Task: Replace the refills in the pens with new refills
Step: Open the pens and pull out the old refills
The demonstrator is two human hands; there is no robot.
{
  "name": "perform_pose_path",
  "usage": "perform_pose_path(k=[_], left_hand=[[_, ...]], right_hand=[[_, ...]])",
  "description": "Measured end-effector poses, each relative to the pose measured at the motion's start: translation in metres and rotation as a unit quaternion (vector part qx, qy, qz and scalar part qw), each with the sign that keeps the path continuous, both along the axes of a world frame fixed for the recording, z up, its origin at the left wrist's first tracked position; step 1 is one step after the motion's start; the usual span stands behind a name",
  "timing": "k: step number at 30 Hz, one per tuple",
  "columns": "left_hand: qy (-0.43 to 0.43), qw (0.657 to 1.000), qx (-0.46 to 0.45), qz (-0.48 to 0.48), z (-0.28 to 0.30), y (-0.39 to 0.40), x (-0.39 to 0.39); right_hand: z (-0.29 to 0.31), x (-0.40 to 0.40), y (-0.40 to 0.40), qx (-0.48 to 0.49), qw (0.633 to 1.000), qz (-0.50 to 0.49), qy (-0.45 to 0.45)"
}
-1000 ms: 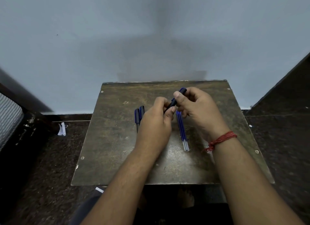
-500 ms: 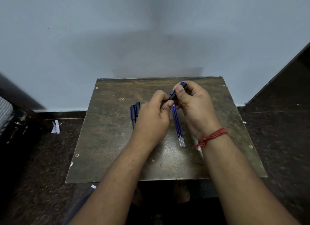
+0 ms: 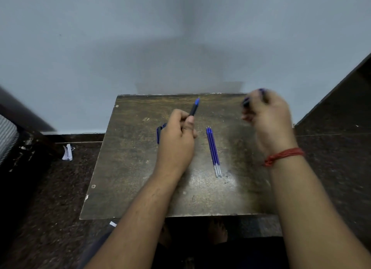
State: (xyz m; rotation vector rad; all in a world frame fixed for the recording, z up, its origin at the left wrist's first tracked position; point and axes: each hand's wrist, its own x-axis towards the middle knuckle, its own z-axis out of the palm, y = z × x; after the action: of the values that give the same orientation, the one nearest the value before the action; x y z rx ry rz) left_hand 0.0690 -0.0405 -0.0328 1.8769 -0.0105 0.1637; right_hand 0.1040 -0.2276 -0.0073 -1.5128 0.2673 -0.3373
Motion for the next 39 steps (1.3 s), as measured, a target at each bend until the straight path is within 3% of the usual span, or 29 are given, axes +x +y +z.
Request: perform_pose_path(k=[3, 6, 11, 17, 19, 22, 24, 25, 29, 39], left_hand=[[-0.007, 1.0, 0.016, 0.024, -0.002, 0.003, 0.0], [-0.009, 0.999, 0.026, 0.041, -0.005, 0.007, 0.002], [-0.014, 0.998, 0.049, 0.028, -0.009, 0.002, 0.003], [-0.036, 0.997, 0.071, 0.025, -0.009, 0.005, 0.003], [-0.042, 0.994, 0.094, 0.019, -0.009, 0.004, 0.002], [-0.059, 0.991, 0.117, 0.012, -0.01, 0.003, 0.002], [-0.07, 0.99, 0.126, 0.007, -0.011, 0.002, 0.002], [-0.076, 0.988, 0.131, 0.004, -0.012, 0.001, 0.002], [-0.098, 0.982, 0.161, -0.019, -0.012, 0.0, -0.001], [-0.101, 0.984, 0.129, -0.071, -0.005, -0.003, -0.003]], right_hand=[[-0.008, -0.003, 0.015, -0.278, 0.953, 0.068, 0.097], [-0.004, -0.006, 0.015, -0.426, 0.887, 0.088, 0.153], [-0.011, -0.01, 0.016, -0.507, 0.814, 0.16, 0.233], [-0.015, -0.007, 0.015, -0.506, 0.805, 0.168, 0.259], [-0.013, -0.007, 0.013, -0.519, 0.814, 0.133, 0.226], [-0.003, -0.007, 0.015, -0.42, 0.899, 0.054, 0.113], [0.004, -0.009, 0.024, -0.263, 0.958, 0.084, 0.083], [0.004, -0.01, 0.029, -0.205, 0.968, 0.114, 0.086], [-0.001, -0.014, 0.043, -0.115, 0.971, 0.19, 0.088], [-0.005, -0.014, 0.039, -0.033, 0.976, 0.213, 0.029]])
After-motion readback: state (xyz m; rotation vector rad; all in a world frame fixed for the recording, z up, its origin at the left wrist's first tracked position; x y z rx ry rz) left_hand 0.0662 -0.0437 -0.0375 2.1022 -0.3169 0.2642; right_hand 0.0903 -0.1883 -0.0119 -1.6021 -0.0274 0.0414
